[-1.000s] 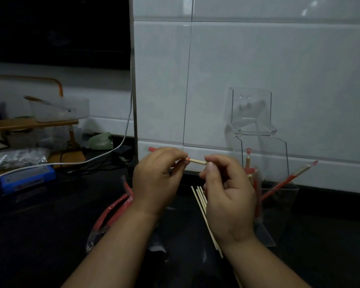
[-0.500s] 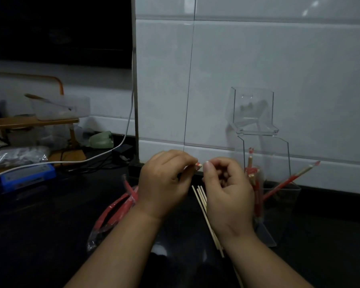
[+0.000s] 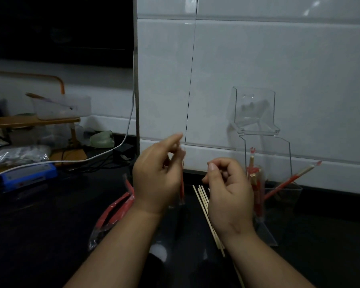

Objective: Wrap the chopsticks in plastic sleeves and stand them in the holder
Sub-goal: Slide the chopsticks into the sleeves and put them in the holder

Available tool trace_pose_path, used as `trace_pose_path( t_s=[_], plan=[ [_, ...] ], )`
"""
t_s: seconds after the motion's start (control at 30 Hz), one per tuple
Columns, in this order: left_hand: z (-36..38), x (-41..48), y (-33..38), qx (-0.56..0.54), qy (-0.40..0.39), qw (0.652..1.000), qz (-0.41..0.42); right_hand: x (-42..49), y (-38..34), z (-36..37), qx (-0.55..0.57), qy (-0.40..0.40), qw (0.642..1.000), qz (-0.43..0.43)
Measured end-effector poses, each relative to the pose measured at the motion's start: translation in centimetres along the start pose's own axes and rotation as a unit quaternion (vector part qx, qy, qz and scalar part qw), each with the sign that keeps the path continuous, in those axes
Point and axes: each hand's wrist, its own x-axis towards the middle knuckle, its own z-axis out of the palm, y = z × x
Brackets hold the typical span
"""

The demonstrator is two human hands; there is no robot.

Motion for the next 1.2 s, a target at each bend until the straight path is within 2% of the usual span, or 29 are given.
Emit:
trace_pose_path(
  t_s=[0.13, 0.27, 0.47, 0.7, 1.03, 1.2],
  plan=[
    [-0.3, 0.7, 0.2, -0.089, 0.087, 0.977, -0.171, 0.2, 0.7, 0.0, -0.076, -0.029, 0.997, 0.008],
    [-0.8, 1.5, -0.8, -0.140, 0.169, 0.935, -0.278, 0.4, 1.4, 0.3, -0.198, -0.079, 0.977, 0.017],
    [-0.6, 2.0, -2.1, -0.203, 0.223, 0.854, -0.424, 0.3, 1.3, -0.2, -0.291, -0.209, 0.929, 0.097],
    [-1.0, 2.2, -2.4, -0.225, 0.237, 0.822, -0.467, 0.5, 1.0, -0.4, -0.309, -0.236, 0.915, 0.112],
    [-1.0, 2.1, -1.4, -0.221, 0.207, 0.824, -0.479, 0.3, 0.8, -0.2, -0.334, -0.284, 0.892, 0.109],
    [-0.8, 2.0, -1.6, -0.240, 0.177, 0.833, -0.467, 0.1, 0.8, -0.1, -0.277, -0.293, 0.908, 0.115]
  ],
)
